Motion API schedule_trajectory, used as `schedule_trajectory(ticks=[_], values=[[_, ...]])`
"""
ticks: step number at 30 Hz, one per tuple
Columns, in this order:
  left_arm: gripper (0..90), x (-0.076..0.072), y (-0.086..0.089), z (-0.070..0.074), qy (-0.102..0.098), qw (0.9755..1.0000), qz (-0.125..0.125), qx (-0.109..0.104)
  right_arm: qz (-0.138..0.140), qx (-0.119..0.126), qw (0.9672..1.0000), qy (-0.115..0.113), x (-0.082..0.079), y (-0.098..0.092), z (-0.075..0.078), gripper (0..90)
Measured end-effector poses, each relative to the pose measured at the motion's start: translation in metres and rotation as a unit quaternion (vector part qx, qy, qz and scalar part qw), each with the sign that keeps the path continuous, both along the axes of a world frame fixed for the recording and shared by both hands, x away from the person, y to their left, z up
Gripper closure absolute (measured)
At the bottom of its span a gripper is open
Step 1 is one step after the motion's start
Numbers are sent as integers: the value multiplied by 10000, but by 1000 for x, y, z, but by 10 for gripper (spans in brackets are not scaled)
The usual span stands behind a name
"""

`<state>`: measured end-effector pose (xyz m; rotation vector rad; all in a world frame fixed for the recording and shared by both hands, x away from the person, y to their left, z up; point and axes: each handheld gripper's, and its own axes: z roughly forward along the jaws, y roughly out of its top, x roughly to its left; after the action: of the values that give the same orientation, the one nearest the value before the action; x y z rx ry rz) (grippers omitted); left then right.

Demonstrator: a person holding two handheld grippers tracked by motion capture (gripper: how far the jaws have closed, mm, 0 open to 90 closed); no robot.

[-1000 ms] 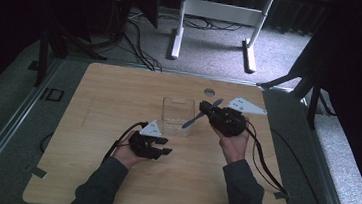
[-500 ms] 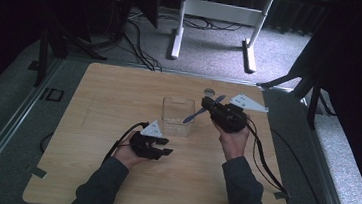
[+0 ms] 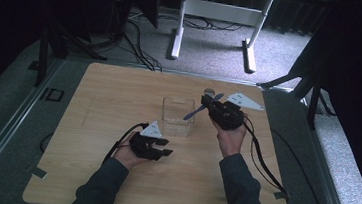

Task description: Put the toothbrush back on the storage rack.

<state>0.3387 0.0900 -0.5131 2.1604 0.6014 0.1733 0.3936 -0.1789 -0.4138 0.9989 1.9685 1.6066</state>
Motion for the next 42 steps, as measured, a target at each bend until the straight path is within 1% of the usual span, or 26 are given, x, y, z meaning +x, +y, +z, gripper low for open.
schedule_trajectory(ticks=[4,7,14,20,25,30,37,40,41,42], values=[[564,0,0,0,0,10000,1,-5,-87,-39,10000,-6,3,0,-2,820],[564,0,0,0,1,10000,-9,-4,-171,-58,9998,60,6,1,-4,820],[563,0,0,0,-4,10000,-9,0,-136,-239,9996,99,8,6,-10,819],[563,0,1,0,-3,10000,-8,8,-99,-293,9994,137,9,8,-13,819],[563,0,0,0,-3,10000,-2,1,-82,-416,9990,148,10,9,-15,818],[563,0,1,0,-28,10000,20,-1,-59,-424,9989,198,11,10,-17,817],[563,0,2,0,-23,10000,47,-5,-16,-528,9983,239,12,12,-20,818],[563,-1,2,0,-24,10000,47,-12,4,-529,9982,270,12,13,-21,816],[563,-1,2,0,-25,10000,46,-10,39,-534,9982,284,12,13,-21,812],[564,-1,2,0,-24,10000,45,-10,87,-567,9980,279,13,14,-22,659]])
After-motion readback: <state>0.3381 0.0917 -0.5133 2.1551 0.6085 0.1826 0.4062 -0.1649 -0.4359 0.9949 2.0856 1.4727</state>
